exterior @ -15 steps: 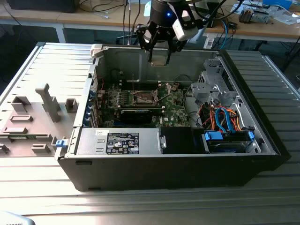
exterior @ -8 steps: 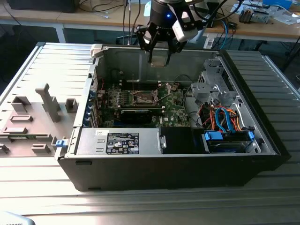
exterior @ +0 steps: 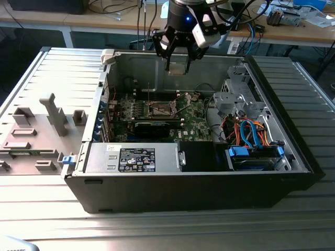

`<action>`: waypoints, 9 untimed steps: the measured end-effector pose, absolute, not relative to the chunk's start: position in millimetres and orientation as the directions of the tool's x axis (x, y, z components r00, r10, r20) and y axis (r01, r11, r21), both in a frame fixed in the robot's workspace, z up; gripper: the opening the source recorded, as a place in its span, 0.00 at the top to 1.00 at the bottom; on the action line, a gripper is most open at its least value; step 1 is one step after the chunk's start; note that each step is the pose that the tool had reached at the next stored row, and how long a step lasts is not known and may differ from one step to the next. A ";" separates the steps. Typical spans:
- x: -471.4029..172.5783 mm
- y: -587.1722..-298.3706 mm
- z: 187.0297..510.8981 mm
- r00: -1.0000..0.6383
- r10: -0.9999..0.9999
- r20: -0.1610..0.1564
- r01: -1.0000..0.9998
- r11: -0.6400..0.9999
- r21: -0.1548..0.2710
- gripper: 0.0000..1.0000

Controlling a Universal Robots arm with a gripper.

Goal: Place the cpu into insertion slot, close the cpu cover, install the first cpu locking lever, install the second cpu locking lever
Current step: 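Place the cpu into insertion slot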

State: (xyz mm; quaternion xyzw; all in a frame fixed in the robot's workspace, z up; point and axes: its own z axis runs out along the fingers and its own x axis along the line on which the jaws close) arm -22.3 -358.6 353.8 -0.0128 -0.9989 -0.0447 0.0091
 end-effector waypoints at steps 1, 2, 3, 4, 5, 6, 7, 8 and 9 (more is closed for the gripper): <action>-22.2 -358.6 353.3 -1.000 0.025 0.019 0.026 0.996 0.089 0.46; -22.3 -358.6 353.2 -1.000 0.025 0.019 0.026 0.996 0.089 0.46; -22.3 -358.6 353.0 -1.000 0.025 0.019 0.026 0.996 0.089 0.46; -22.3 -358.6 352.8 -1.000 0.025 0.019 0.026 0.996 0.089 0.46; -22.3 -358.6 352.6 -1.000 0.025 0.019 0.026 0.996 0.089 0.46; -22.3 -358.6 352.5 -1.000 0.025 0.019 0.026 0.996 0.089 0.46; -22.3 -358.6 352.3 -1.000 0.025 0.019 0.026 0.996 0.088 0.46; -22.3 -358.6 352.0 -1.000 0.025 0.019 0.026 0.996 0.088 0.46; -22.3 -358.6 351.7 -1.000 0.025 0.019 0.026 0.996 0.089 0.46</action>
